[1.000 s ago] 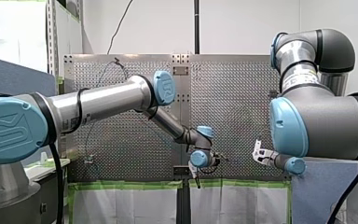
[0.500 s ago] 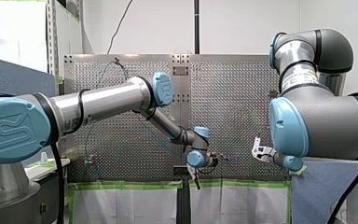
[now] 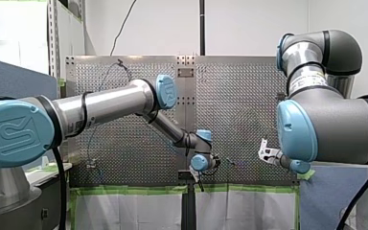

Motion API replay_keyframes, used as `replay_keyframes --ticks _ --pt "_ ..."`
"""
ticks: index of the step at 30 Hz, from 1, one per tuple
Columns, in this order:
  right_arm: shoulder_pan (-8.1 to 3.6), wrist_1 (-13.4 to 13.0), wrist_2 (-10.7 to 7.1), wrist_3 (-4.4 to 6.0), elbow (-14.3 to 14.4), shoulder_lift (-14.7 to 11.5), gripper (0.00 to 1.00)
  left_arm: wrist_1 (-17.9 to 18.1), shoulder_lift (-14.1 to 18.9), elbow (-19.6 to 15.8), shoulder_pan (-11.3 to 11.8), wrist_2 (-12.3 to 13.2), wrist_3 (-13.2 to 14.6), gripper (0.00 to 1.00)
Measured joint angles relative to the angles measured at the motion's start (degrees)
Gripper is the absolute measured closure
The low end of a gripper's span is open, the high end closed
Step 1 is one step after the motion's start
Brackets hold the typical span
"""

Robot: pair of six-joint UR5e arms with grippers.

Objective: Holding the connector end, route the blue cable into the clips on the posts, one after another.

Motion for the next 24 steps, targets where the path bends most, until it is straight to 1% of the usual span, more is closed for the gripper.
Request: replay_keyframes --ticks 4,8,9,10,11,12,13,18,23,24 --pt "0.06 0.0 0.00 0.32 -0.6 0.0 1.00 0.4 0.0 0.0 0.2 -0.6 0.0 1.00" --pt "0.17 0.1 0.01 0.37 -0.7 0.0 1.00 0.6 0.0 0.0 0.3 -0.9 0.2 1.00" --pt "0.19 0.1 0.00 0.38 -0.7 0.0 1.00 0.6 0.0 0.0 0.3 -0.9 0.3 0.79" --pt "0.20 0.1 0.01 0.38 -0.7 0.0 1.00 0.6 0.0 0.0 0.4 -0.9 0.5 0.64" --pt "0.21 0.1 0.01 0.38 -0.7 0.0 1.00 0.4 0.0 0.0 0.3 -1.0 0.8 0.64" --pt "0.22 0.1 0.01 0.39 -0.7 0.0 1.00 0.2 0.0 0.0 0.3 -1.1 1.2 0.44" --pt "0.24 0.1 0.01 0.38 -0.7 0.0 1.00 -0.2 0.0 0.0 0.3 -1.3 1.7 0.38" --pt "0.32 0.2 0.00 0.40 -0.7 0.0 1.00 -2.5 0.0 0.0 0.1 -1.9 4.3 0.41" --pt "0.37 0.2 0.01 0.59 -0.7 0.1 1.00 -3.6 0.1 0.0 -0.1 -0.7 7.1 0.41" --pt "0.37 0.2 0.01 0.61 -0.7 0.1 1.00 -3.7 0.1 0.0 -0.1 -0.4 7.6 0.35"
